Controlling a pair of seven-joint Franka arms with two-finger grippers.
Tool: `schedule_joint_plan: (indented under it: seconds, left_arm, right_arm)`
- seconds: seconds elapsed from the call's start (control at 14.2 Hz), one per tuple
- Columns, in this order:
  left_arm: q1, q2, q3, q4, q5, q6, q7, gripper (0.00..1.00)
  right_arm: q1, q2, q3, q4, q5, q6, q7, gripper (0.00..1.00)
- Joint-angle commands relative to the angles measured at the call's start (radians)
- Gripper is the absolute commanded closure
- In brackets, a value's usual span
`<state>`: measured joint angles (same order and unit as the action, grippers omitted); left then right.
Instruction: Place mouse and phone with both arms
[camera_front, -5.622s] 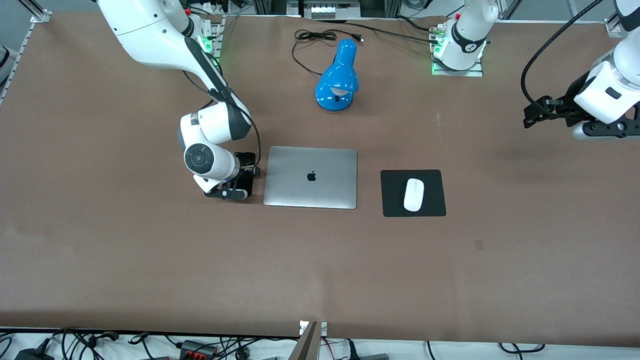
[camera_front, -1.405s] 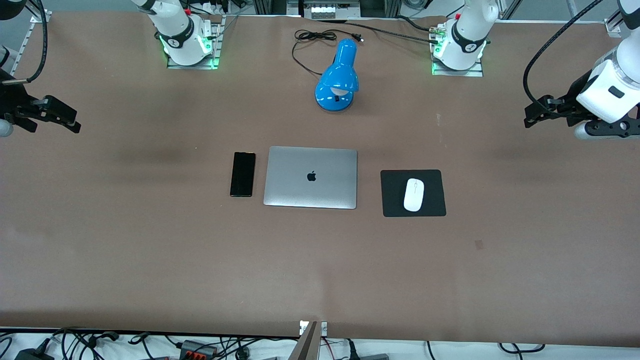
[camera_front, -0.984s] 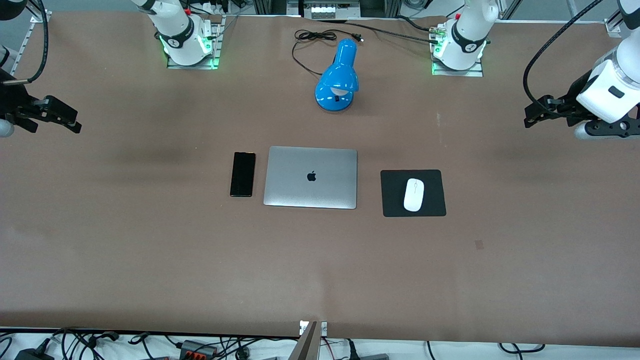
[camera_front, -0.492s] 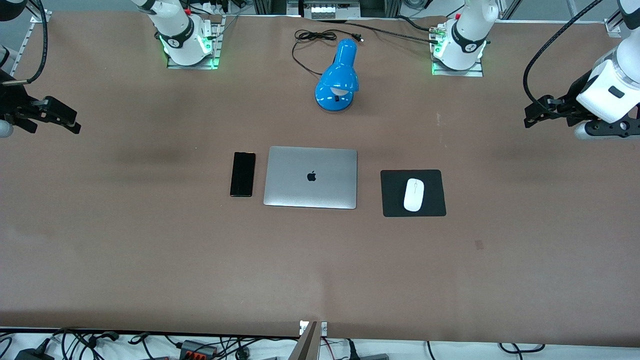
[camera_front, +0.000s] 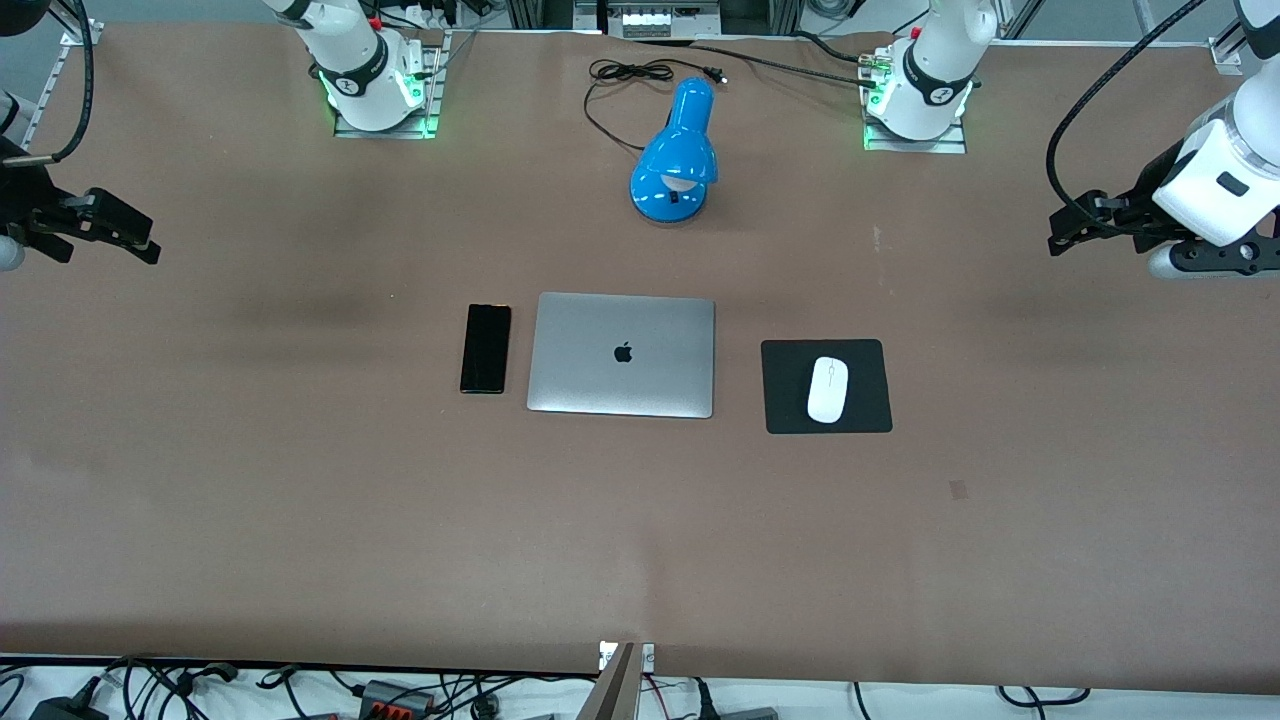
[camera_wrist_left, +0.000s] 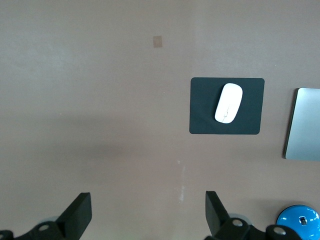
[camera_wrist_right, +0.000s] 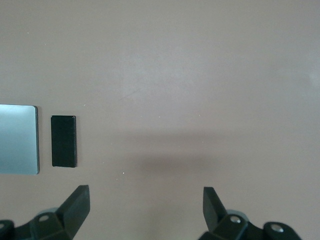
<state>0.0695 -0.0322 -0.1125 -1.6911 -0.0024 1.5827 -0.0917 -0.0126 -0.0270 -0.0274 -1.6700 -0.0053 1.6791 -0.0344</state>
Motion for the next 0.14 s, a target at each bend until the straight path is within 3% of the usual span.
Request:
schedule_joint_plan:
  seconds: [0.0,0.07]
  left_arm:
    - [0.003,0.003,-0.003,0.018,-0.010,-0.018,0.001,0.00]
    - [0.003,0.003,-0.003,0.018,-0.010,-0.018,0.001,0.00]
  right_arm:
    - [-0.006,-0.031,0.011,-0.025,-0.010,-0.010,-0.002,0.00]
    - [-0.006,-0.031,0.011,-0.025,-0.010,-0.010,-0.002,0.00]
